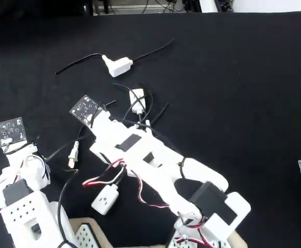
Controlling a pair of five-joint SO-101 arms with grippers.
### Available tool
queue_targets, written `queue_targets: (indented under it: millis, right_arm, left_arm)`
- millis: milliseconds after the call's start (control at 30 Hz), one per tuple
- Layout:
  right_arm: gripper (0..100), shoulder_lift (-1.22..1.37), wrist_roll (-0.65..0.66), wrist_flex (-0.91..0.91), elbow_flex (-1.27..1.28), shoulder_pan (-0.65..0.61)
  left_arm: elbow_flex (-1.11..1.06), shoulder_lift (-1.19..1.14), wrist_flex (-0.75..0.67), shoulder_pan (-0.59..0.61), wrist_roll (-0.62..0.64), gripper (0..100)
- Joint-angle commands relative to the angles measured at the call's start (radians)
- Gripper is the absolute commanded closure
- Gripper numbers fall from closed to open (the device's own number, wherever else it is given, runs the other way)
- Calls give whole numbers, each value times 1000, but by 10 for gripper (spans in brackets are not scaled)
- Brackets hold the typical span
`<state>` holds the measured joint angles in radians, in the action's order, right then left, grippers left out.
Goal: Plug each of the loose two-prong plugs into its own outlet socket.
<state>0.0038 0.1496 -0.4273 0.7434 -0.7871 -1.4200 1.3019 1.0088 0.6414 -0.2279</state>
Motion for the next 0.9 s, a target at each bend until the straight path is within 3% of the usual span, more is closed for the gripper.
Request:
queue_targets:
  millis: [0, 267, 633, 867]
  right_arm:
    - [986, 54, 11, -64, -24, 21]
    - [986, 30, 11, -64, -22, 20]
    - [986, -348, 11, -64, -28, 21]
    - [986, -375, 15, -64, -176, 117]
  left_arm:
    - [-2, 8, -18, 2, 3, 862]
    - [-4, 8, -18, 2, 3, 862]
    - [-4, 8, -18, 2, 3, 862]
    - [-5, 8, -18, 2, 2, 862]
